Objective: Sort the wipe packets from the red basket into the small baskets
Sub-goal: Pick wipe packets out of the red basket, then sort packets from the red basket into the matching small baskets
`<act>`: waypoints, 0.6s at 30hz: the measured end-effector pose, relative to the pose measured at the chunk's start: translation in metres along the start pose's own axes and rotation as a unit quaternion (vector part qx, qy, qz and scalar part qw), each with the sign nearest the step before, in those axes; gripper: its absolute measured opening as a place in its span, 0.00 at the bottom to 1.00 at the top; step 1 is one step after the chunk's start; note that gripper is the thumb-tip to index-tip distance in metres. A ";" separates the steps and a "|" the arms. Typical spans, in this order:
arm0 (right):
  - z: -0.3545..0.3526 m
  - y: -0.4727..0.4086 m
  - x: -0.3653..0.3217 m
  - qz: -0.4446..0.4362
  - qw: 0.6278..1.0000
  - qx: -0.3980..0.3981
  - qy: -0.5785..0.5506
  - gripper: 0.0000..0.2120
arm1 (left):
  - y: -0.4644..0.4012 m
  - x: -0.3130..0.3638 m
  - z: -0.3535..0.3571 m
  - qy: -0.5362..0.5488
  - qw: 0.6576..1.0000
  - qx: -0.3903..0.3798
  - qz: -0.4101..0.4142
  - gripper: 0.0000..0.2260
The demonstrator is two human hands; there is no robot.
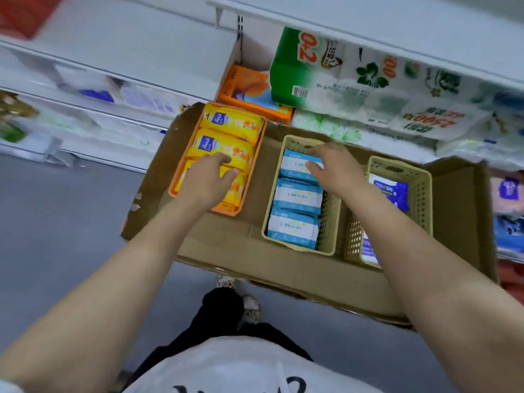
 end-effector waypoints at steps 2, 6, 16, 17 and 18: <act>-0.021 0.019 -0.025 -0.037 0.999 0.033 0.011 0.19 | 0.030 -0.009 -0.034 -0.045 0.997 0.052 0.025 0.19; -0.053 0.056 -0.078 -0.099 0.989 0.111 0.024 0.19 | 0.086 -0.030 -0.097 -0.107 0.982 0.145 0.055 0.19; -0.035 0.077 -0.256 -0.194 0.963 0.189 0.001 0.17 | 0.142 -0.164 -0.211 -0.143 0.943 0.289 0.083 0.18; -0.030 0.071 -0.277 -0.192 0.963 0.191 0.000 0.18 | 0.141 -0.180 -0.226 -0.140 0.942 0.294 0.084 0.18; -0.025 0.065 -0.300 -0.188 0.963 0.194 -0.004 0.18 | 0.141 -0.196 -0.242 -0.137 0.941 0.298 0.085 0.18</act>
Point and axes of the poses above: each hand's wrist, its own y-axis away from the middle knuckle, its own z-axis out of the palm, x = y × z, the point moved 5 cm from there along -y, towards the middle knuckle, and after that the axes turned 8 degrees about -x, right-handed, at the moved point
